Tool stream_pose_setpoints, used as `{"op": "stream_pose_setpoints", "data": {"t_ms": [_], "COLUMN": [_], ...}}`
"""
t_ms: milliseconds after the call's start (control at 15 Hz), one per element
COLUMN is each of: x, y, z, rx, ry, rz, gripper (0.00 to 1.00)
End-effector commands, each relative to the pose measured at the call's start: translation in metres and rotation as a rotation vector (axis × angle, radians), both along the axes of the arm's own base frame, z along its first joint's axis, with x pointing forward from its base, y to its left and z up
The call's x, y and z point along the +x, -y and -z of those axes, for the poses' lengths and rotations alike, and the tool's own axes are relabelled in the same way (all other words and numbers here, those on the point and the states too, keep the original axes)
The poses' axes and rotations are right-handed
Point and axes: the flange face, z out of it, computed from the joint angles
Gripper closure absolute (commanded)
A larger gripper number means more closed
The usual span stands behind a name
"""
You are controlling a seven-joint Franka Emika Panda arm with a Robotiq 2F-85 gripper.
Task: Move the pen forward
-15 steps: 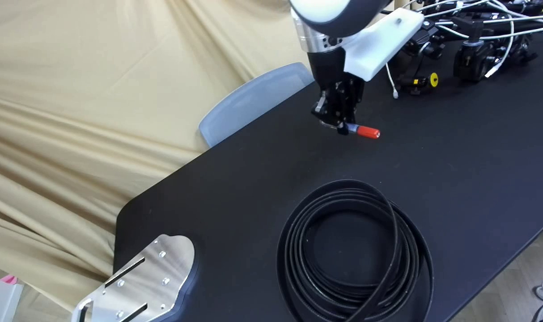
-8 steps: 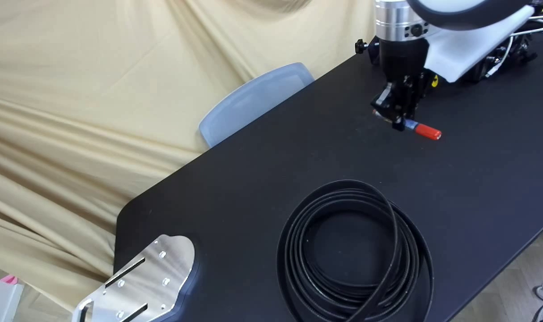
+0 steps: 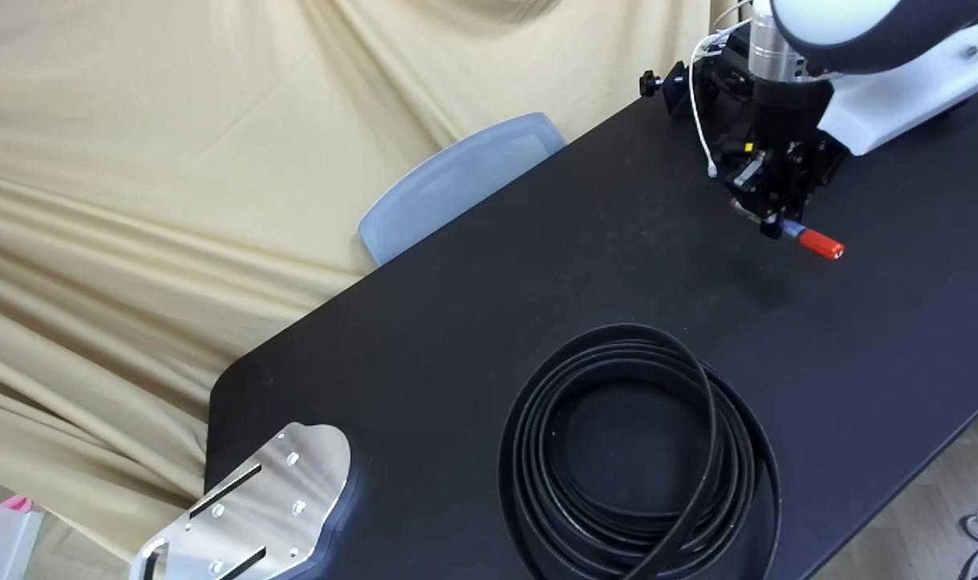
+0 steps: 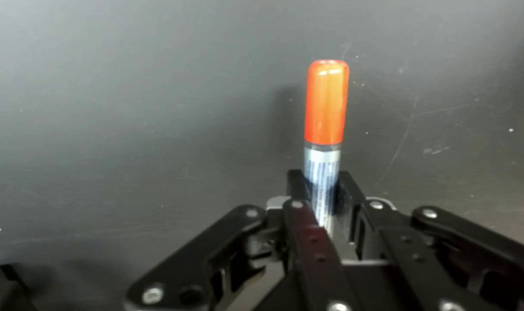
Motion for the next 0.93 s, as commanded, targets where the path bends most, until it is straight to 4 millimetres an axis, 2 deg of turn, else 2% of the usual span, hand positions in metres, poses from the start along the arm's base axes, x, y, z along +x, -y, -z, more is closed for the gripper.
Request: {"op": "stream_pose_setpoints", "data": {"t_ms": [0, 133, 200, 333, 600, 800, 867], "x": [0.008, 0.010, 0.011, 0.014, 0.018, 0.020, 0.021], "y": [0.005, 0.006, 0.007, 0.007, 0.005, 0.002, 0.000], "z": [0.016, 0.023, 0.026, 0.032, 0.036, 0.032, 0.027], "rx": [0.030, 0.035, 0.034, 0.031, 0.029, 0.031, 0.026], "ry": [-0.029, -0.044, -0.049, -0.050, -0.049, -0.041, -0.036], "rz": [0.021, 0.027, 0.027, 0.028, 0.022, 0.023, 0.024], "gripper": [0.95, 0.95, 0.54, 0.46, 0.19, 0.01, 0.00]}}
